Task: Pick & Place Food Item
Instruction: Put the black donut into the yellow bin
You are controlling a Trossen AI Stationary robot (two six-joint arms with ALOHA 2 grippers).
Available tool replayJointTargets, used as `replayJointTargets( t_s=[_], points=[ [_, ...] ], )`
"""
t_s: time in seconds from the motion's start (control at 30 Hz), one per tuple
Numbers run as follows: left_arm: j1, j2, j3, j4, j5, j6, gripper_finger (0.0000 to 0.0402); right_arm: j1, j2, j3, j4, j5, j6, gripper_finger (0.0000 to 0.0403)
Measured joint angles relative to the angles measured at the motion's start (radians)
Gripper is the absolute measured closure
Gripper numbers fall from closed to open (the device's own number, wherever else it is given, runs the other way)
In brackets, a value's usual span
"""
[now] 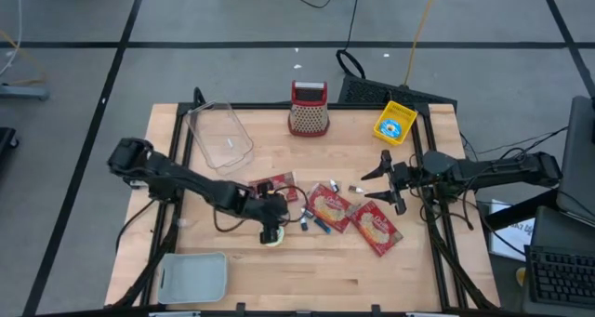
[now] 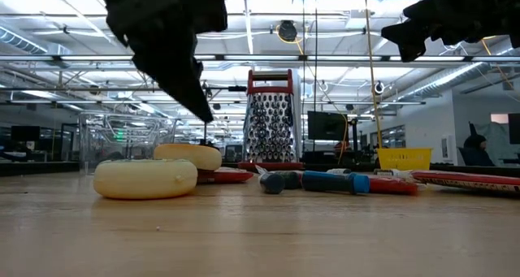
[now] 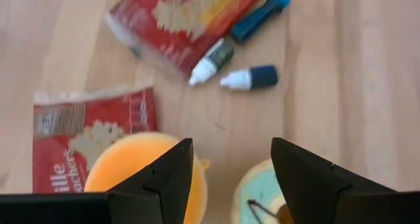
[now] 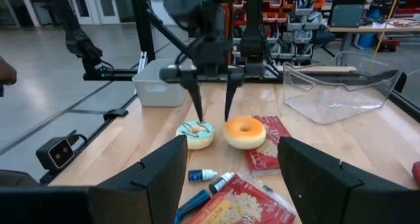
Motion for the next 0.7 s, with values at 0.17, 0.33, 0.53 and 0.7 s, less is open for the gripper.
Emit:
replayJointTargets(
  t_s=[0.17, 0.33, 0.53, 0.7],
  points=[
    [0.006, 0.048, 0.006, -0.087, -0.010, -0.061, 0.0192, 0.000, 0.006, 0.000, 0.000, -0.002, 0.000, 0.0174],
    [0.006, 0.062, 0.006, -0.157, -0.075, -0.105, 0.0192, 0.000, 0.006, 0.000, 0.000, -0.002, 0.000, 0.0174],
    [0.006, 0.069, 0.015, -0.158, -0.132, -0.102, 0.0192, 0.000, 0.006, 0.000, -0.001, -0.003, 0.002, 0.0174],
    [0.006, 0.069, 0.090, -0.257, -0.157, -0.097, 0.0192, 0.000, 0.006, 0.000, 0.000, -0.003, 0.000, 0.0174]
  ],
)
